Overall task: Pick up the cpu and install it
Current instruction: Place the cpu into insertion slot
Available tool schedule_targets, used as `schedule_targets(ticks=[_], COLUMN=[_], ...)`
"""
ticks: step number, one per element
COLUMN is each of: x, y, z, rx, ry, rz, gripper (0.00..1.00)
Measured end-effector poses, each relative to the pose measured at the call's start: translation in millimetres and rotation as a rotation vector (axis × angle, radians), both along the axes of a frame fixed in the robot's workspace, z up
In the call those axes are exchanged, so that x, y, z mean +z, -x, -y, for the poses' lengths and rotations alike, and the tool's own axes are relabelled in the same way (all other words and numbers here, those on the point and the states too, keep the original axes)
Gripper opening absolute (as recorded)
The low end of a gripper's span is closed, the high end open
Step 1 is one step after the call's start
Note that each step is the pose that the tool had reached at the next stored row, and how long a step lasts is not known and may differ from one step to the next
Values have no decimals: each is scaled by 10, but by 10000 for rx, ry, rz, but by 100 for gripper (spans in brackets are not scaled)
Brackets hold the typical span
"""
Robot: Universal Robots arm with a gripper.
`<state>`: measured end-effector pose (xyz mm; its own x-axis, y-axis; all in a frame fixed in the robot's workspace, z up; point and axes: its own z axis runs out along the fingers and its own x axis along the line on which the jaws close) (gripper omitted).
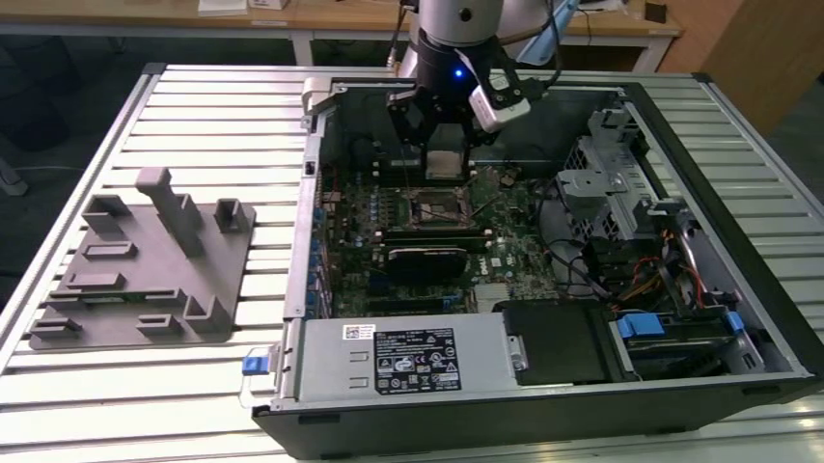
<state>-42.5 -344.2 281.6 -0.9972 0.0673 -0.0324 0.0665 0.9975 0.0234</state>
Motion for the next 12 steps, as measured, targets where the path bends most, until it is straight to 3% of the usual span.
schedule_targets(ticks=[12], x=[0], y=[0], z=[0], rx=[-940], ry=[0], rz=[0], gripper=[55])
